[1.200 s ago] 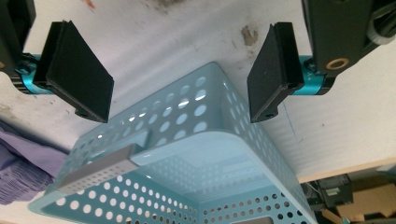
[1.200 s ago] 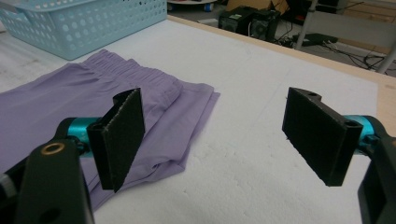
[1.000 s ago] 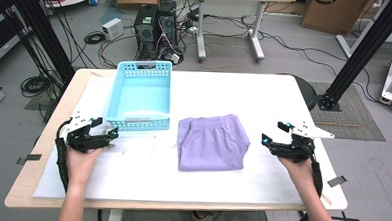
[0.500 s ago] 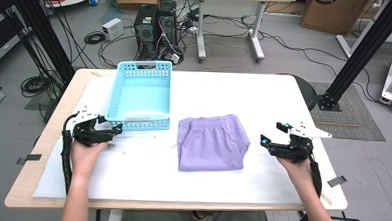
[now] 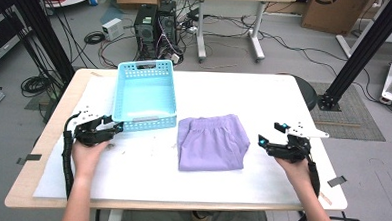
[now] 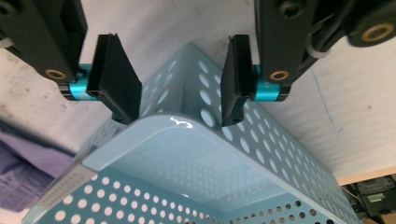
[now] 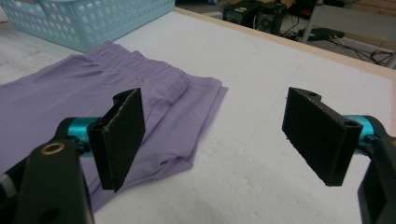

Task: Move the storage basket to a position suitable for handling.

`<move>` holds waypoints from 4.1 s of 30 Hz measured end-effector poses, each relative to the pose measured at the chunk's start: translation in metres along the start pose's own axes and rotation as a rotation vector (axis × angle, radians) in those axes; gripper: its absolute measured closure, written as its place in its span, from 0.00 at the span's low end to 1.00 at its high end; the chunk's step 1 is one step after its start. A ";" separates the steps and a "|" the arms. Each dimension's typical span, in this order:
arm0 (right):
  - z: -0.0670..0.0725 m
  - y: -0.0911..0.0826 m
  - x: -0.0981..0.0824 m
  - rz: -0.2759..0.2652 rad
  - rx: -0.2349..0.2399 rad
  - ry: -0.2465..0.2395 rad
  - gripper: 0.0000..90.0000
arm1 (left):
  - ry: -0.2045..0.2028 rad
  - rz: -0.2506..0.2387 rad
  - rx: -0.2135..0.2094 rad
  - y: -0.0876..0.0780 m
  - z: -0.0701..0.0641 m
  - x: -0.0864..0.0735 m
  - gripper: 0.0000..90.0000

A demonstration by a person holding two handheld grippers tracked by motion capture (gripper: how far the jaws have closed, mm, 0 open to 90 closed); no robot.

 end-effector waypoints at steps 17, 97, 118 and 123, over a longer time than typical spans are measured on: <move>0.049 0.069 0.043 -0.015 0.153 -0.033 0.33 | 0.015 0.017 -0.033 0.005 -0.008 0.000 0.49; 0.005 0.091 0.031 0.109 -0.016 0.083 0.27 | 0.018 -0.144 -0.107 0.041 -0.151 0.047 0.31; -0.051 0.103 0.038 0.161 -0.228 0.088 0.52 | 0.010 -0.160 -0.078 0.033 -0.132 0.048 0.31; -0.067 0.100 0.036 0.157 -0.259 0.131 0.45 | 0.015 -0.162 -0.069 0.033 -0.129 0.048 0.31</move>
Point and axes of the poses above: each handheld gripper's, and its own axes: y roughly forward along the jaws, x roughly out of its top, z roughly to its left, the point moved 6 cm from there along y, roughly forward along the jaws, and after that the axes turned 3 degrees about -y, right-handed, at the moved point
